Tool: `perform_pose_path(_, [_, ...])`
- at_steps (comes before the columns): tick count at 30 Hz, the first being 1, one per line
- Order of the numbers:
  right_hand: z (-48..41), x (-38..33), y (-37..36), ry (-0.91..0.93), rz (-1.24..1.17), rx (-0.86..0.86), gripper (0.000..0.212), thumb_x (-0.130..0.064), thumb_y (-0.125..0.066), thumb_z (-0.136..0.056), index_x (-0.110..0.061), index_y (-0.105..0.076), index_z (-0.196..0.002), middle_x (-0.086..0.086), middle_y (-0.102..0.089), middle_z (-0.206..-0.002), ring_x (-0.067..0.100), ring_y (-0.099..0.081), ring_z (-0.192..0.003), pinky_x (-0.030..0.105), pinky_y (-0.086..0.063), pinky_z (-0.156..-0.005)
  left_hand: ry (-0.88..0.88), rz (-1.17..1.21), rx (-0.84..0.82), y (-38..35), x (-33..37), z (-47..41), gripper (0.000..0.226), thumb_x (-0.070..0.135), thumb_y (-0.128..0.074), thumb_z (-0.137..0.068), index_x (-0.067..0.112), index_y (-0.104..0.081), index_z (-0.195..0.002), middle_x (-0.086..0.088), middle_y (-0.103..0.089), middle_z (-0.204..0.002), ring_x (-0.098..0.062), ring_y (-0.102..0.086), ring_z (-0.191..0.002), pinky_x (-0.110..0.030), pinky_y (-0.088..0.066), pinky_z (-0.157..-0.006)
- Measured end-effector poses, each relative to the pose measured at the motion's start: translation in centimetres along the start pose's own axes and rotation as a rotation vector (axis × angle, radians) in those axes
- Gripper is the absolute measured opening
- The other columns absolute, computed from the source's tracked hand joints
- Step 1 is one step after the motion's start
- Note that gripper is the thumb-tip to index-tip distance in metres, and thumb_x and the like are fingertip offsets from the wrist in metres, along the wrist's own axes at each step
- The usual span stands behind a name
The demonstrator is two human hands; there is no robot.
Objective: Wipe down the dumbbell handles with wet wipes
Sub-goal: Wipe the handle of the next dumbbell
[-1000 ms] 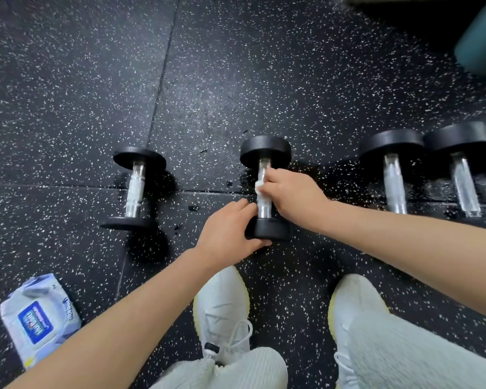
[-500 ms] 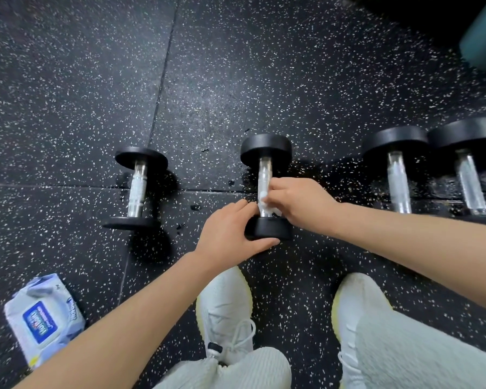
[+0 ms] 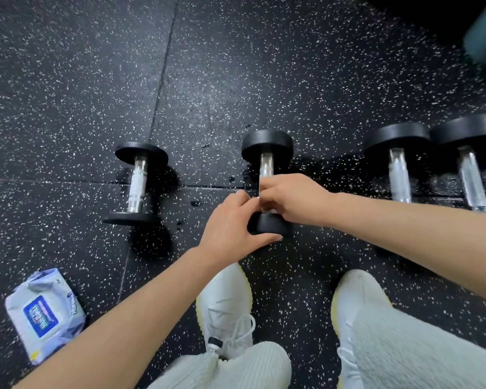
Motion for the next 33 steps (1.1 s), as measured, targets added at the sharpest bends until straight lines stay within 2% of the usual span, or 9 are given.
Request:
perform_pose_path(3, [-1.7,1.8,1.4,-0.09,0.056,0.064,0.011,-0.015,-0.071,-0.082,-0.022,-0.074,-0.09,-0.006,-0.058,-0.092,0.023,-0.063,-0.082,0.034,-0.046,-0.059,-0.021,-0.056,0.0,0.1,0.5,-0.2,0.057,0.079,-0.069,-0.073,0.031,-0.048,-0.095,0.013,-0.043,-0.093,-0.012,-0.041,-0.089,-0.033,-0.041,-0.072])
perform_pose_path(6, [-2.4,3.5,2.7,-0.251,0.036,0.176,0.016,-0.014,-0.067,-0.086,-0.02,-0.076,-0.098,-0.003,-0.058,-0.096,0.025,-0.062,-0.088,0.038,-0.05,-0.064,-0.016,-0.101,-0.016,0.1,0.4,-0.4,0.061,0.082,-0.066,-0.073,0.027,-0.055,-0.095,0.013,-0.044,-0.092,-0.013,-0.043,-0.088,-0.035,-0.045,-0.074])
perform_pose_path(13, [0.3,-0.1,0.0,0.009,-0.043,-0.02,0.011,-0.011,-0.071,-0.084,-0.021,-0.072,-0.088,-0.005,-0.057,-0.089,0.022,-0.06,-0.075,0.034,-0.044,-0.057,-0.025,-0.048,0.033,0.8,0.3,0.0,0.058,0.082,-0.066,-0.073,0.031,-0.056,-0.099,0.014,-0.05,-0.092,-0.011,-0.047,-0.087,-0.034,-0.046,-0.073])
perform_pose_path(15, [-0.4,0.7,0.4,-0.001,-0.024,-0.029,0.007,-0.018,-0.072,-0.086,-0.022,-0.073,-0.091,-0.006,-0.059,-0.092,0.021,-0.062,-0.08,0.031,-0.042,-0.06,-0.025,-0.047,0.036,0.8,0.3,0.0,0.058,0.083,-0.066,-0.074,0.031,-0.054,-0.097,0.014,-0.048,-0.09,-0.011,-0.045,-0.085,-0.034,-0.045,-0.071])
perform_pose_path(21, [-2.0,4.0,2.3,-0.253,-0.001,0.182,0.013,-0.019,-0.074,-0.086,-0.021,-0.076,-0.099,-0.004,-0.058,-0.095,0.024,-0.062,-0.086,0.036,-0.049,-0.064,-0.001,-0.008,0.024,0.8,-0.1,0.1,0.056,0.083,-0.067,-0.074,0.035,-0.044,-0.088,0.014,-0.046,-0.089,-0.011,-0.043,-0.085,-0.031,-0.04,-0.069])
perform_pose_path(23, [-1.4,2.2,1.1,-0.151,0.022,0.116,0.014,-0.014,-0.074,-0.083,-0.021,-0.074,-0.095,-0.004,-0.058,-0.094,0.023,-0.061,-0.086,0.037,-0.05,-0.063,0.008,0.024,0.021,0.9,-0.2,0.2,0.053,0.083,-0.067,-0.074,0.041,-0.04,-0.09,0.015,-0.047,-0.091,-0.011,-0.045,-0.088,-0.03,-0.041,-0.07])
perform_pose_path(27, [-0.4,-0.5,-0.4,0.054,0.019,-0.05,0.01,-0.017,-0.068,-0.088,-0.024,-0.072,-0.093,-0.006,-0.058,-0.09,0.021,-0.061,-0.081,0.038,-0.049,-0.061,0.043,0.058,0.008,0.8,-0.8,0.2,0.054,0.085,-0.065,-0.074,0.037,-0.051,-0.094,0.016,-0.049,-0.093,-0.009,-0.048,-0.092,-0.032,-0.048,-0.075])
perform_pose_path(29, [-1.3,0.2,0.3,0.04,0.037,-0.045,0.006,-0.021,-0.069,-0.088,-0.022,-0.072,-0.093,-0.006,-0.059,-0.092,0.021,-0.063,-0.084,0.038,-0.051,-0.063,0.043,0.07,0.006,0.9,-0.8,0.2,0.051,0.085,-0.065,-0.074,0.04,-0.048,-0.093,0.016,-0.049,-0.093,-0.009,-0.048,-0.092,-0.032,-0.047,-0.074])
perform_pose_path(33, [-3.4,3.3,2.5,-0.152,0.097,0.121,0.014,-0.011,-0.069,-0.083,-0.019,-0.074,-0.093,-0.002,-0.058,-0.095,0.026,-0.062,-0.088,0.035,-0.048,-0.061,0.061,0.071,0.014,1.1,-0.9,0.2,0.057,0.084,-0.069,-0.072,0.037,-0.038,-0.082,0.015,-0.047,-0.088,-0.009,-0.045,-0.086,-0.029,-0.038,-0.067])
Point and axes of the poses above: each hand's wrist, its own z-axis away from the middle knuckle, its own y-axis out of the back of the hand, x = y × z, the point moved 9 cm from there along -z, towards the middle knuckle
